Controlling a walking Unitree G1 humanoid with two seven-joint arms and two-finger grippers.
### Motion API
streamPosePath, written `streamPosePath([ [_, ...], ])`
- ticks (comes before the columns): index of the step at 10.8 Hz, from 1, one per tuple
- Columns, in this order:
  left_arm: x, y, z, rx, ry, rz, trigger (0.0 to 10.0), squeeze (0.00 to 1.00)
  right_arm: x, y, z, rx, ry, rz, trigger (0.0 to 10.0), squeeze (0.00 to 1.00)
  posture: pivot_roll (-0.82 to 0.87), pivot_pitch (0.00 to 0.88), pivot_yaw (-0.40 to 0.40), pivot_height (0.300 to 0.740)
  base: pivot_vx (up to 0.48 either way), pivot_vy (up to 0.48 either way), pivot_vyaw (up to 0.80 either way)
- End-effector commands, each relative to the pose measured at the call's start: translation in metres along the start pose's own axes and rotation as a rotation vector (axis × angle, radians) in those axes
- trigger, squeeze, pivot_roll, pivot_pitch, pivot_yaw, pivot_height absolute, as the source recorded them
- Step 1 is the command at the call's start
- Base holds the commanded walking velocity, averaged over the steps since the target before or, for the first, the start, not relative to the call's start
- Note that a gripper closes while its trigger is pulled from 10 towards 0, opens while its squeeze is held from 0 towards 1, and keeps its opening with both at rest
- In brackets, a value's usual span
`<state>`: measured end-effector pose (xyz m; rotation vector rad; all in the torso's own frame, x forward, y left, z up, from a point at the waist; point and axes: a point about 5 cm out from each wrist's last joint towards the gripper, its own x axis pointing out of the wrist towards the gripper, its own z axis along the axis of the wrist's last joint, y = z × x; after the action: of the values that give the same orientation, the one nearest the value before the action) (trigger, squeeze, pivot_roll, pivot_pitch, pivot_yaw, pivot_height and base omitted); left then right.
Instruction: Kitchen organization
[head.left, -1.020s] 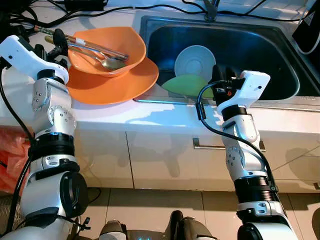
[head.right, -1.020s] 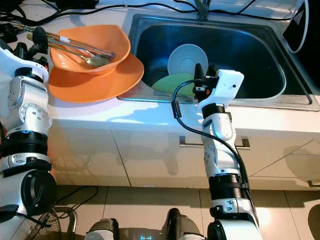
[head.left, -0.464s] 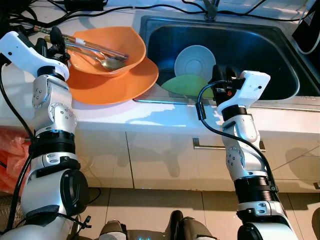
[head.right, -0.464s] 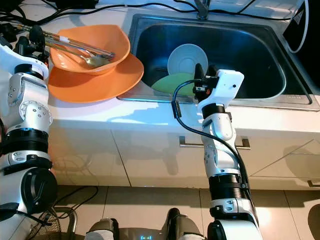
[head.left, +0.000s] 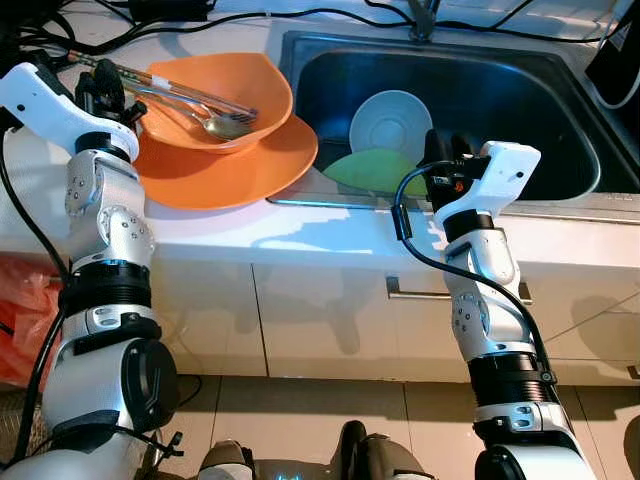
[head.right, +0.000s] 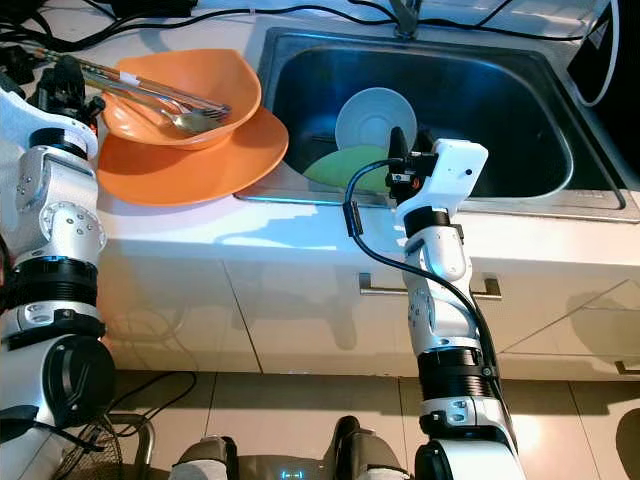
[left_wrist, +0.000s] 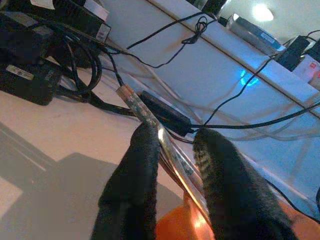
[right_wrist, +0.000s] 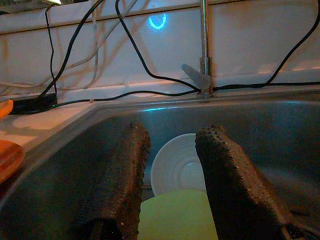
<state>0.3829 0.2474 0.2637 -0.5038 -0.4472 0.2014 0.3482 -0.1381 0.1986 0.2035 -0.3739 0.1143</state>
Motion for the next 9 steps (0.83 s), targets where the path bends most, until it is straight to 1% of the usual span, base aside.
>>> streamPosePath([
  [1, -0.0009, -0.0042, -0.0049, 0.019, 0.016, -0.009, 0.0, 0.00, 0.0006, -0.0027, 0.0004, -0.009, 0.002, -0.004, 10.0, 0.00, 0.12, 0.186, -0.048, 0.740, 0.000, 0.000, 0.00],
  [6, -0.0060, -0.0022, -0.0110, 0.005, 0.038, -0.001, 0.0, 0.00, 0.0000, -0.0022, -0.0006, -0.010, 0.006, -0.002, 10.0, 0.00, 0.12, 0.187, -0.048, 0.740, 0.000, 0.000, 0.00],
  [9, -0.0090, -0.0039, -0.0148, 0.016, 0.052, -0.007, 0.0, 0.00, -0.0008, -0.0023, -0.0009, -0.011, 0.007, -0.001, 10.0, 0.00, 0.12, 0.185, -0.048, 0.740, 0.000, 0.000, 0.00],
])
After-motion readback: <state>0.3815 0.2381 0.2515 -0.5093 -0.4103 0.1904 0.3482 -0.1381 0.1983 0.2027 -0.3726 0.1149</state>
